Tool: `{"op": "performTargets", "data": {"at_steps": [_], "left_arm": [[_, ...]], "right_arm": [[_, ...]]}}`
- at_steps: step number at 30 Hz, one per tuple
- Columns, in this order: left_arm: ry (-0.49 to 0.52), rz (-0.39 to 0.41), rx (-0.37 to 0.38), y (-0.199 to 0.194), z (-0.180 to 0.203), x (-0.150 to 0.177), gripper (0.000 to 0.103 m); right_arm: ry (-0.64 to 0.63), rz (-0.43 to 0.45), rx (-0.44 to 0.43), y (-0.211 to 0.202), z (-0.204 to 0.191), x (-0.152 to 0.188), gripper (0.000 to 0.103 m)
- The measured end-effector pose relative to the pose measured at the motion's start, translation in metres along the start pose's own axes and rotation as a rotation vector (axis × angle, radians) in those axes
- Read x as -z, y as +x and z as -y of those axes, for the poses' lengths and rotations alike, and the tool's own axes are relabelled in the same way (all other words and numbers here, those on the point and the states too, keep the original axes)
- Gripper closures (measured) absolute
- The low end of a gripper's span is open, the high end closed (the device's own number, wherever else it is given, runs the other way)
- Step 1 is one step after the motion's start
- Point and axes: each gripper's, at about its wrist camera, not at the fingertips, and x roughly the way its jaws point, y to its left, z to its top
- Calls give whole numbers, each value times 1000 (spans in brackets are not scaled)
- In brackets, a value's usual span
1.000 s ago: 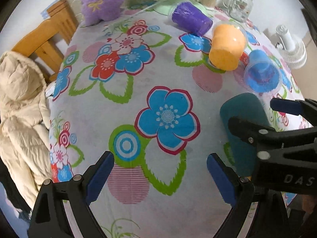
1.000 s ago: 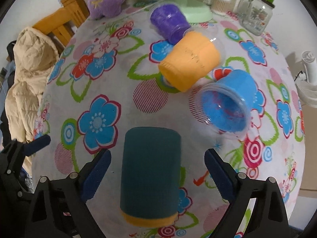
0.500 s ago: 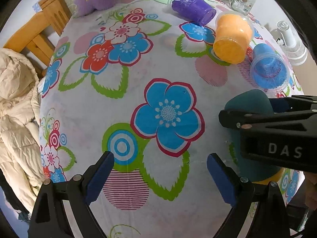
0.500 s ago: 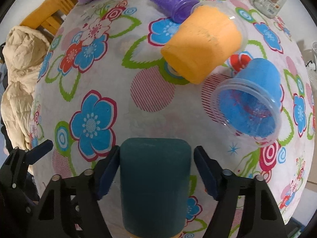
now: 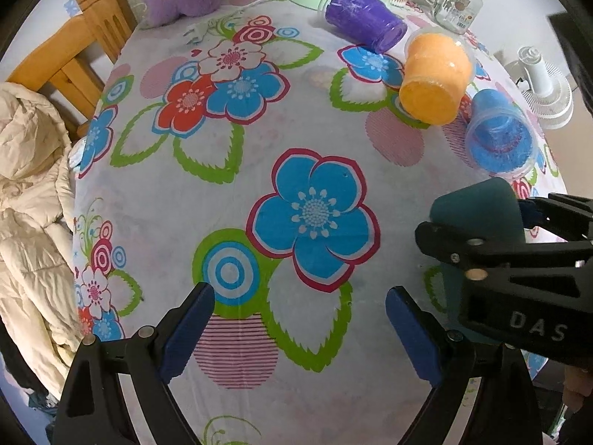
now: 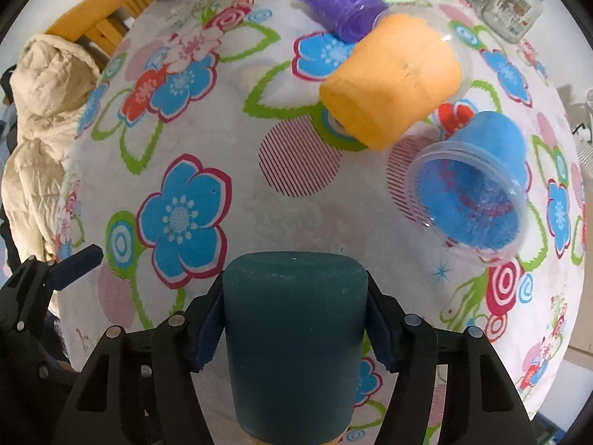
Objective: Flip cup upside down
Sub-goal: 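Rotate the teal cup with the right tool so its yellow rim faces down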
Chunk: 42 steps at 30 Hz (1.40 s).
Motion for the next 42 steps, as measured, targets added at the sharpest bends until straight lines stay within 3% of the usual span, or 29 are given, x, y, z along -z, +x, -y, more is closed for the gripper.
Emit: {"op": "performTargets", "data": {"at_steps": [14,21,24,32,36,42], "left_arm": [[3,108,2,-52,26,14,8],[-29,147,21,-71,40,25,8],[-39,169,27,-76,48,33,8],[-77,183,25,-65,61,65,8],[-104,179,49,-51,65,81,8],[-88,196,23,-39,75,94,8]], "right_arm": [[29,244,34,-74,31,34,35],[28,400,60,-98,37,57,35],[-8,487,30,-104,41,72,35],[-74,631,48,-100,47,108,35],[-65,682,51,-91,52,127,35],[-1,738,21,-82,60,151,35]]}}
